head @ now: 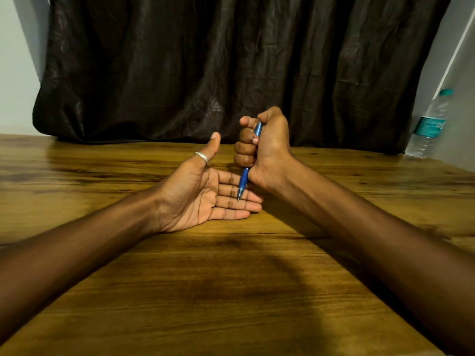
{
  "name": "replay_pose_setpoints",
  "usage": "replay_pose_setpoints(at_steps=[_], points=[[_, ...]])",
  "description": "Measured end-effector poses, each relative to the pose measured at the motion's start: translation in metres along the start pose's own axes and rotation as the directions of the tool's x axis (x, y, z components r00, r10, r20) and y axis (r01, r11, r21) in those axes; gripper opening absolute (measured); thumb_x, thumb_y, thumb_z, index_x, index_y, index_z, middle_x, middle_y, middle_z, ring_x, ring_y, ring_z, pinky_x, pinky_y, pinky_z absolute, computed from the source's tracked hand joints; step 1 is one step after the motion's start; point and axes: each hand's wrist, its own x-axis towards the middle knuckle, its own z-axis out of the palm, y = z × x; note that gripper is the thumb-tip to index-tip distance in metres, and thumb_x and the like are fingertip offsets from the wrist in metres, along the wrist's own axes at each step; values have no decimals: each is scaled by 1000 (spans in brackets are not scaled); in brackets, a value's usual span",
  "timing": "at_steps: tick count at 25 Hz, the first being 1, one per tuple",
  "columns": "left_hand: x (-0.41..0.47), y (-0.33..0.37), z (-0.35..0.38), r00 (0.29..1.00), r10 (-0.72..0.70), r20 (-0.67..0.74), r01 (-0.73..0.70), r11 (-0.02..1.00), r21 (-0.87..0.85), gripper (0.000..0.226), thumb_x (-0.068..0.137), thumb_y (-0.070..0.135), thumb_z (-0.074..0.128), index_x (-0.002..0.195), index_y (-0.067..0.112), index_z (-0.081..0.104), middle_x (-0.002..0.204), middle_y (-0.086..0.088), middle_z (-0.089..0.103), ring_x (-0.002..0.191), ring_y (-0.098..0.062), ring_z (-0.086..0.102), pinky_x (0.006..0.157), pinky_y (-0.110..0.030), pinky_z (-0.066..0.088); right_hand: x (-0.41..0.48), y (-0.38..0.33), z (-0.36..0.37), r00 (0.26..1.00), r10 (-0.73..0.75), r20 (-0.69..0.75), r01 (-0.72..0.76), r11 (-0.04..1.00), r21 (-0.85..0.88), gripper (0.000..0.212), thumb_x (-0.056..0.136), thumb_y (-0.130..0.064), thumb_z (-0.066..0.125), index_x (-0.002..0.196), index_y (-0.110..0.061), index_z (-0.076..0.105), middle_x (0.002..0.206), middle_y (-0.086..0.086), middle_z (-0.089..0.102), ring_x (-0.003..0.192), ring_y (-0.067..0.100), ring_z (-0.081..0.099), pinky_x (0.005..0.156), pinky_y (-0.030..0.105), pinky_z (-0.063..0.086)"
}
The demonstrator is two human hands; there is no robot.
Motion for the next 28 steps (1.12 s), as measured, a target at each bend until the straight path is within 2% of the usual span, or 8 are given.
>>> replay_pose_setpoints(at_steps=[10, 19, 28], points=[[0, 0, -1, 1000, -3, 1, 3, 1000, -1, 111, 83, 84, 30, 138, -10, 51, 125, -33, 68, 120, -39, 68, 104, -45, 51, 0, 1, 0, 1000, -6, -7, 6, 1000, 5, 36, 93, -36, 32, 77, -12, 53, 47, -6, 27, 41, 10, 17, 40, 18, 14], [-1, 1, 1, 1000, -15, 0, 15, 1000, -8, 109, 86, 84, 28, 138, -10, 51, 126, -33, 68, 121, -38, 68, 105, -45, 50, -1, 1, 1, 1000, -6, 0, 6, 1000, -15, 29, 90, -29, 31, 78, -12, 52, 46, -6, 26, 41, 10, 15, 40, 17, 14], [-2, 1, 2, 1000, -9, -8, 9, 1000, 0, 109, 87, 83, 29, 139, -10, 50, 126, -32, 68, 120, -38, 68, 104, -44, 51, 0, 2, 0, 1000, -1, -6, 1, 1000, -25, 34, 92, -34, 32, 77, -12, 53, 46, -6, 27, 41, 10, 17, 41, 19, 13]])
